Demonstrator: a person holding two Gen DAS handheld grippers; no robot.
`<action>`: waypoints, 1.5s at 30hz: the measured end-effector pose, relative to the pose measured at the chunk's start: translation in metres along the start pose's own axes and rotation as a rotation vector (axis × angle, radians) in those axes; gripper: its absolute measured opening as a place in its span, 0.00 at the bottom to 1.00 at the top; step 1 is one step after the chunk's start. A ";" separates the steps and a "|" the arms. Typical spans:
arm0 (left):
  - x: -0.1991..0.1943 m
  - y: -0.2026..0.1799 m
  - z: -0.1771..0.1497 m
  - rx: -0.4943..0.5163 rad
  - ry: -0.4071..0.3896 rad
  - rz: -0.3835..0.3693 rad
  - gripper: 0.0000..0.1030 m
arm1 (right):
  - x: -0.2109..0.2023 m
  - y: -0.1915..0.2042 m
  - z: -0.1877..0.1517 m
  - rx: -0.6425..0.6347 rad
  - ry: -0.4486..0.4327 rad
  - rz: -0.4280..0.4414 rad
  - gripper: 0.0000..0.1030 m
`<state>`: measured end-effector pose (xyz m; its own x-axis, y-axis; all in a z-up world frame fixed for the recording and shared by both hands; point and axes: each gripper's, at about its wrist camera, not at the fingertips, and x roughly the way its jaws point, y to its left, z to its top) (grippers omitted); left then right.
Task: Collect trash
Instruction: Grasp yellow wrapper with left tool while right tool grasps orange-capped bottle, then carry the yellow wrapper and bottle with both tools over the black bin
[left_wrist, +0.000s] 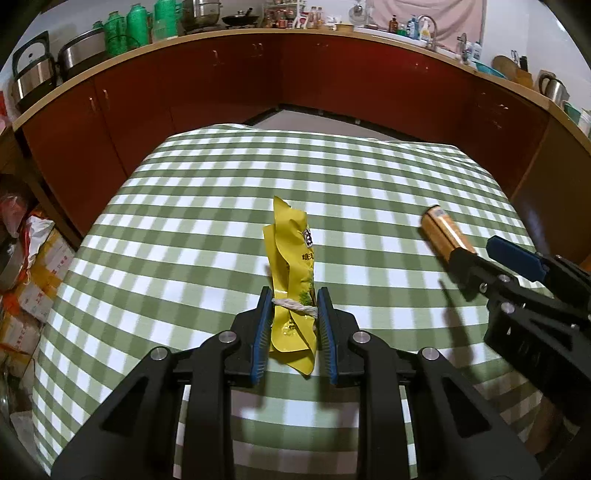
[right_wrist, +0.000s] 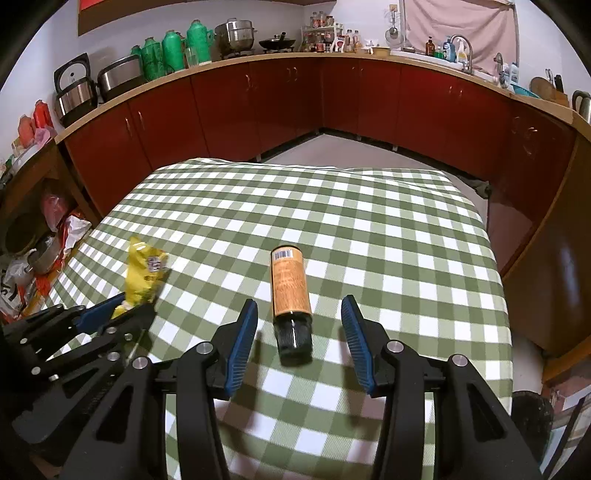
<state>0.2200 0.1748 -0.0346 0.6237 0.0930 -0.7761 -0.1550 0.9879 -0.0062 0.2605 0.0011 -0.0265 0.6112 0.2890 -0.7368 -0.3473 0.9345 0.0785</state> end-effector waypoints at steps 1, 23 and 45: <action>0.000 0.003 0.000 -0.004 0.000 0.002 0.23 | 0.003 0.000 0.002 0.001 0.006 -0.001 0.46; 0.002 0.012 0.002 -0.011 0.000 0.003 0.23 | 0.017 0.006 0.003 -0.001 0.061 -0.011 0.24; -0.036 -0.015 -0.042 0.039 -0.035 -0.047 0.23 | -0.053 -0.011 -0.064 0.051 0.021 -0.024 0.24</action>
<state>0.1676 0.1516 -0.0337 0.6562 0.0504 -0.7529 -0.0957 0.9953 -0.0168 0.1860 -0.0377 -0.0309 0.6034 0.2627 -0.7529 -0.2962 0.9505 0.0943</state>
